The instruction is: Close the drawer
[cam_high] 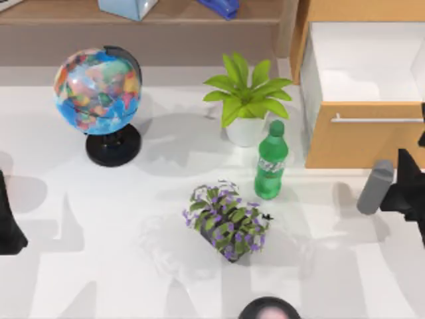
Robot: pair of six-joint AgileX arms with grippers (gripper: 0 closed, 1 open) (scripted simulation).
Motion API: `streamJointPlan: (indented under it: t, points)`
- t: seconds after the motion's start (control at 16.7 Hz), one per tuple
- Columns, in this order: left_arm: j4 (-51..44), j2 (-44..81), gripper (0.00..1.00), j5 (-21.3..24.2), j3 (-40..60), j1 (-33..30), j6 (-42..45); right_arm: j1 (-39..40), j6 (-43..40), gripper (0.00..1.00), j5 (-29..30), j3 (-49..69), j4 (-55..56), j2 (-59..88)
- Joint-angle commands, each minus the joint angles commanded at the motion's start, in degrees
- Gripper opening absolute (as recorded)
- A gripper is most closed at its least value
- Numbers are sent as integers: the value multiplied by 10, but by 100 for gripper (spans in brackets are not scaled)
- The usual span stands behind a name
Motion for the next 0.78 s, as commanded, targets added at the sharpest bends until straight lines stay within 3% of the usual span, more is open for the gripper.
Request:
streamJointPlan:
  t: [0.78]
  points:
    - [0,0,100,0,0,0,0,-22,0,100,-22,54,-44,9]
